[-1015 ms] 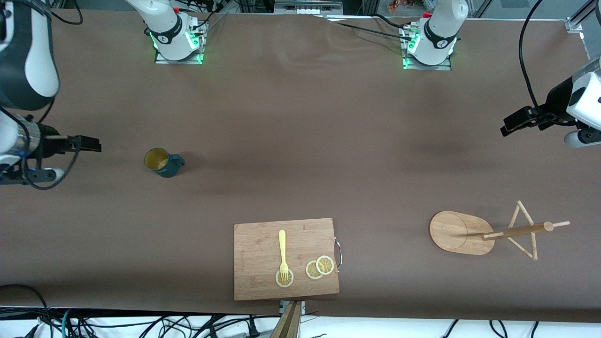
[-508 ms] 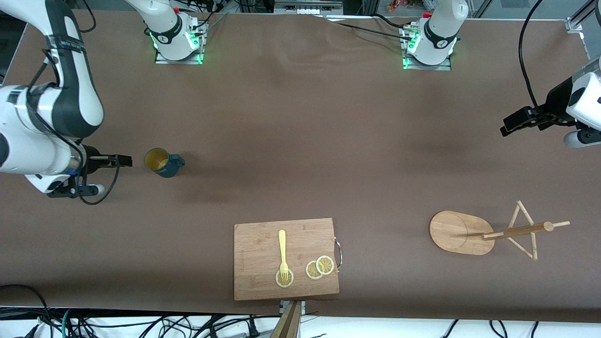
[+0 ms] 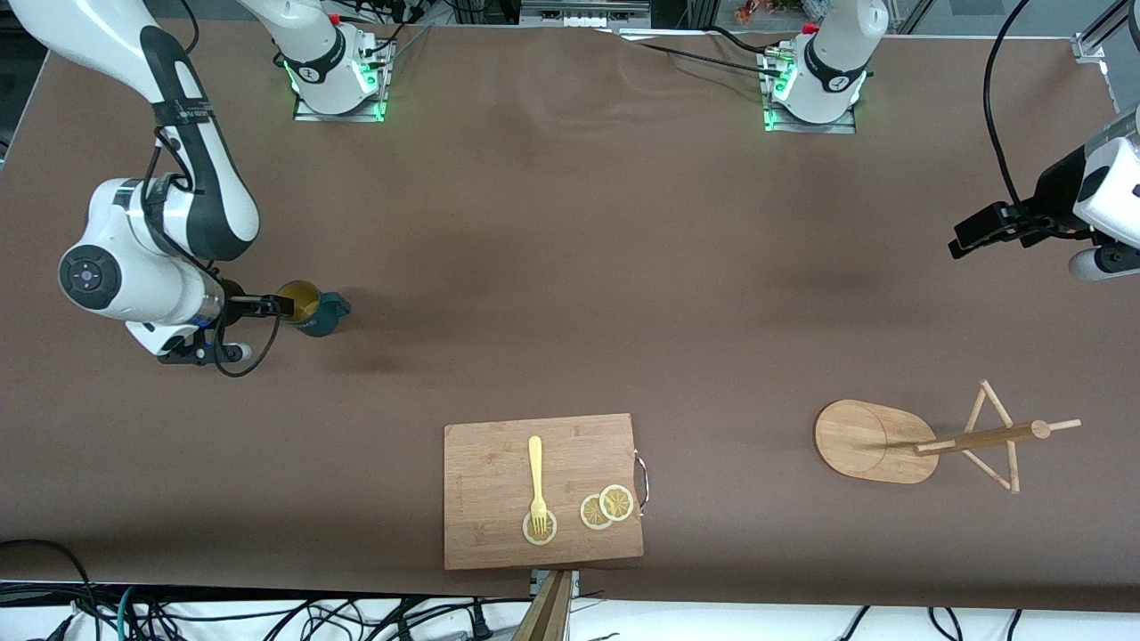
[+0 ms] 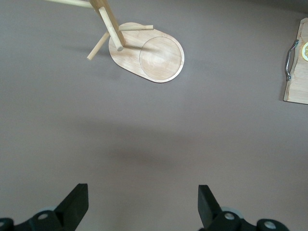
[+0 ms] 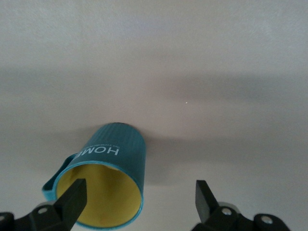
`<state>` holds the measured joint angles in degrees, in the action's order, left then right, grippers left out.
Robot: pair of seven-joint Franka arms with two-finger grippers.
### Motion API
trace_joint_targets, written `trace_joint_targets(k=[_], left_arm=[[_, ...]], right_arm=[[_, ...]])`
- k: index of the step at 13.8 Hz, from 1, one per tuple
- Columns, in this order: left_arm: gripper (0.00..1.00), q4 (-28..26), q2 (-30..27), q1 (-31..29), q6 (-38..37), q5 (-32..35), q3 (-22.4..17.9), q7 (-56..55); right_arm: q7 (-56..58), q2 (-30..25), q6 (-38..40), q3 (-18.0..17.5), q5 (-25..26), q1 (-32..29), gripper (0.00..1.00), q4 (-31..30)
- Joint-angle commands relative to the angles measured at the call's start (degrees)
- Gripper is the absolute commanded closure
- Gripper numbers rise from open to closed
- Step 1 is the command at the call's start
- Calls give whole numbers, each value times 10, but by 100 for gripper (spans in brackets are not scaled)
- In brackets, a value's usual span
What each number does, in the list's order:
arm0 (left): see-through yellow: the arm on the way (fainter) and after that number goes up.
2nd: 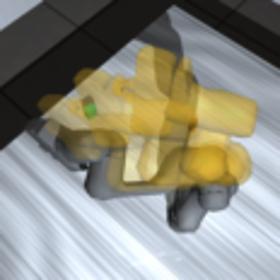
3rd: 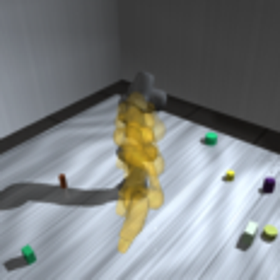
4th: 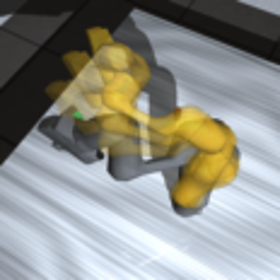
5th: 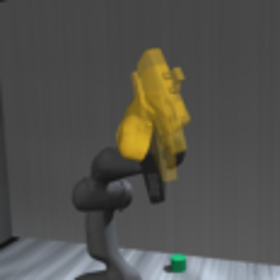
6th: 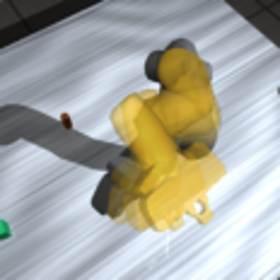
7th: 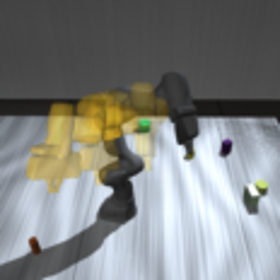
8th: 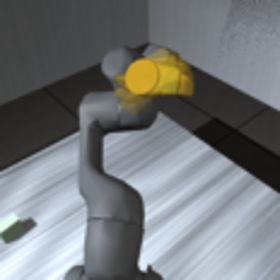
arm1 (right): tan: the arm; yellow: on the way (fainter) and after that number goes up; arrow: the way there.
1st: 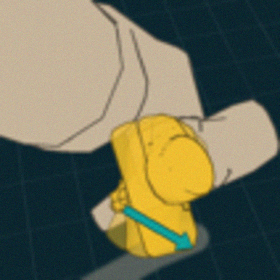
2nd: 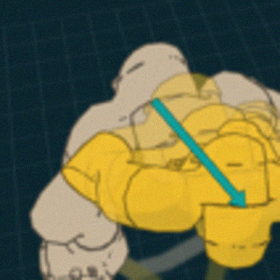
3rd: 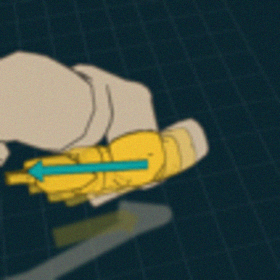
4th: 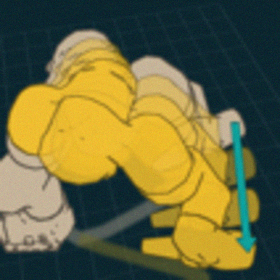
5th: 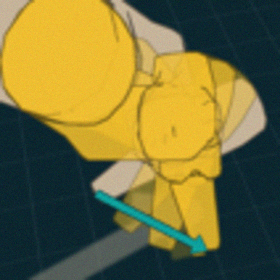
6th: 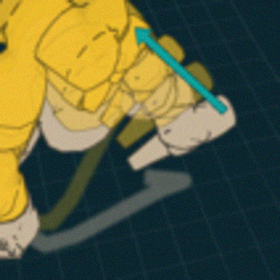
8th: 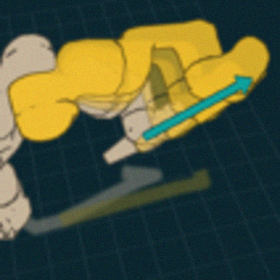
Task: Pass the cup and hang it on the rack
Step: 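Reach the right gripper down to the teal mug's rim, then close the right gripper on the teal mug's rim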
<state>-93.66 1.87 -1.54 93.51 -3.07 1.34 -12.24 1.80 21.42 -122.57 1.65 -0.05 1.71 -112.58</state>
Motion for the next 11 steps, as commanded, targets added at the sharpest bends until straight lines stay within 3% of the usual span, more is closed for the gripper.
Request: trace_joint_targets(k=[1, 4, 5, 6, 8, 9, 11], left_arm=[[0, 1, -3, 5, -3, 12, -3, 3], [0, 0, -2, 5, -3, 12, -3, 4], [0, 0, -2, 5, -3, 12, -3, 4], [0, 0, -2, 5, -3, 12, -3, 4], [0, 0, -2, 5, -3, 12, -3, 4], [0, 0, -2, 5, -3, 12, -3, 4], [0, 1, -2, 5, -3, 12, -3, 4]], right_arm=[[-7, -17, -38, -2, -7, 0, 0, -44], [-7, -15, -60, -2, -7, 0, 3, -59], [-7, -15, -65, -2, -7, 0, 20, -62], [-7, -15, -64, -2, -7, 0, 52, -62], [-7, -15, -63, -2, -7, 0, 91, -62], [-7, -16, -62, -2, -8, 0, 100, -62], [-7, -16, -61, -2, -8, 0, 100, -58]])
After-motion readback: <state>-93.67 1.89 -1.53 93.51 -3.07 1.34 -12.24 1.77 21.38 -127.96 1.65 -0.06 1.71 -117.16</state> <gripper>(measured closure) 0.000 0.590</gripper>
